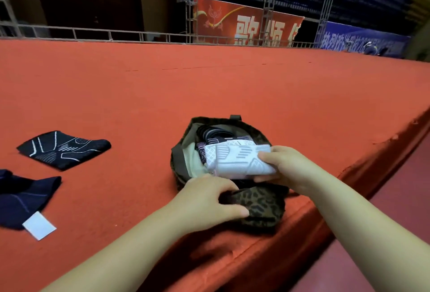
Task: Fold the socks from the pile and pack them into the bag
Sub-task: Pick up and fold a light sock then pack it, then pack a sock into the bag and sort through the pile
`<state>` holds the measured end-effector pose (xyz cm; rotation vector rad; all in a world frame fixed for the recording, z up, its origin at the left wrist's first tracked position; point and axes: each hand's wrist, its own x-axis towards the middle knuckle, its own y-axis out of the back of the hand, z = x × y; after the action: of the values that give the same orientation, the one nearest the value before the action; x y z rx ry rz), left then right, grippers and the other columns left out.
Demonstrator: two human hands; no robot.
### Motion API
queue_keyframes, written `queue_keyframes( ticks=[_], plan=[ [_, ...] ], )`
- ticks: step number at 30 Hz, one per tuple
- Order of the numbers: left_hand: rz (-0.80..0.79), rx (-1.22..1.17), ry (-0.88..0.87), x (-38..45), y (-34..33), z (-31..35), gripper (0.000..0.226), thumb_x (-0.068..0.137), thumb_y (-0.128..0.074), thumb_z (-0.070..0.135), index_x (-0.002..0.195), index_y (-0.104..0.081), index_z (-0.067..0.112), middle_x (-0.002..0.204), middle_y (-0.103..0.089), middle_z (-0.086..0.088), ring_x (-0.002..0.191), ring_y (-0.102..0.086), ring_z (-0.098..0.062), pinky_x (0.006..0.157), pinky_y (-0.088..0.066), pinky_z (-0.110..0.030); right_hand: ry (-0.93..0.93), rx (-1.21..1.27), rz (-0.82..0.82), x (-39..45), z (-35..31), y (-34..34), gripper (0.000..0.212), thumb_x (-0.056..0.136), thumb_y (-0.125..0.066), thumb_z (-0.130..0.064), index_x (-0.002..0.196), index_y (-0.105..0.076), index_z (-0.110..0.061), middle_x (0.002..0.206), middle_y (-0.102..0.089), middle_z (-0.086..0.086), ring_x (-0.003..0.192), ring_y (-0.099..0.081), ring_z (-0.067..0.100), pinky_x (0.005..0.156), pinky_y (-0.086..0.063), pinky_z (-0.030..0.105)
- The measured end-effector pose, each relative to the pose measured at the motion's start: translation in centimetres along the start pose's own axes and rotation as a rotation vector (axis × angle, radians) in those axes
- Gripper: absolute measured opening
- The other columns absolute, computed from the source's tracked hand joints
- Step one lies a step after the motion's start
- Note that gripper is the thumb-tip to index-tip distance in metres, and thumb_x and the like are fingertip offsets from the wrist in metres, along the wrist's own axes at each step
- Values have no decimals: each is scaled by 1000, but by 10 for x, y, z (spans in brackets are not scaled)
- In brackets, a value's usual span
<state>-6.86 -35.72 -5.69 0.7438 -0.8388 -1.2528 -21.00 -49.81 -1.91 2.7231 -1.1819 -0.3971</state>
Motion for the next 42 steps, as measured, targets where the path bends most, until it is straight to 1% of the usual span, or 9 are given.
queue_keyframes(
  ticks=[5,10,15,20,26,32,36,39,42],
  plan=[
    [-92,137,-228,-10,-7,14,29,88,-61,35,117,-61,30,116,-62,14,109,-51,-2,96,-38,-25,138,-474,5,-2,7,-9,26,96,-46,-37,107,-48,-13,99,-67,2,65,-72,20,77,-54,38],
    [-152,-131,-130,-11,-11,30,65,85,-63,35,139,-30,50,133,-52,16,123,-43,4,102,-31,-17,132,-623,8,7,2,0,35,96,-44,-44,111,-48,-13,107,-63,5,96,-63,22,91,-46,40],
    [15,-237,-195,-15,-19,48,50,87,-61,23,131,-43,41,100,-51,28,99,-48,8,87,-36,-10,83,-520,-61,11,-5,5,20,98,-46,-38,109,-51,-23,102,-59,-9,89,-56,6,75,-43,24],
    [-89,-260,-246,-36,-10,34,32,80,-66,33,105,-47,41,77,-54,22,65,-50,-1,63,-34,-12,47,-403,-177,0,-6,17,15,100,-45,-21,88,-55,-20,80,-62,-9,59,-57,-4,55,-42,10],
    [1,-140,121,-19,-2,28,22,79,-65,47,73,-58,27,57,-52,11,45,-45,1,54,-37,-24,161,-419,193,6,11,20,18,98,-42,-35,90,-49,-20,86,-62,4,77,-62,23,67,-43,35],
    [339,-755,30,-21,11,31,28,88,-56,26,60,-61,28,48,-51,7,49,-48,-6,53,-37,-17,201,-207,576,6,19,19,20,100,-37,-30,97,-47,-12,94,-55,5,80,-52,20,62,-39,28],
    [299,-903,-25,-25,25,45,22,91,-58,10,69,-60,10,55,-62,3,54,-56,-7,58,-43,-17,130,197,618,5,14,23,20,93,-38,-39,91,-46,-21,102,-59,17,86,-64,34,60,-54,39],
    [82,-1008,164,-14,42,44,19,90,-59,17,72,-59,9,48,-47,2,43,-42,-11,54,-43,-24,119,145,608,2,10,25,21,94,-39,-38,93,-47,-19,101,-60,19,84,-64,36,60,-52,39],
    [19,-752,251,7,54,34,24,81,-67,30,67,-56,14,43,-43,4,40,-42,-12,56,-45,-28,99,123,579,-6,5,25,24,90,-40,-37,93,-49,-16,94,-61,19,75,-63,34,62,-55,42]
  ],
)
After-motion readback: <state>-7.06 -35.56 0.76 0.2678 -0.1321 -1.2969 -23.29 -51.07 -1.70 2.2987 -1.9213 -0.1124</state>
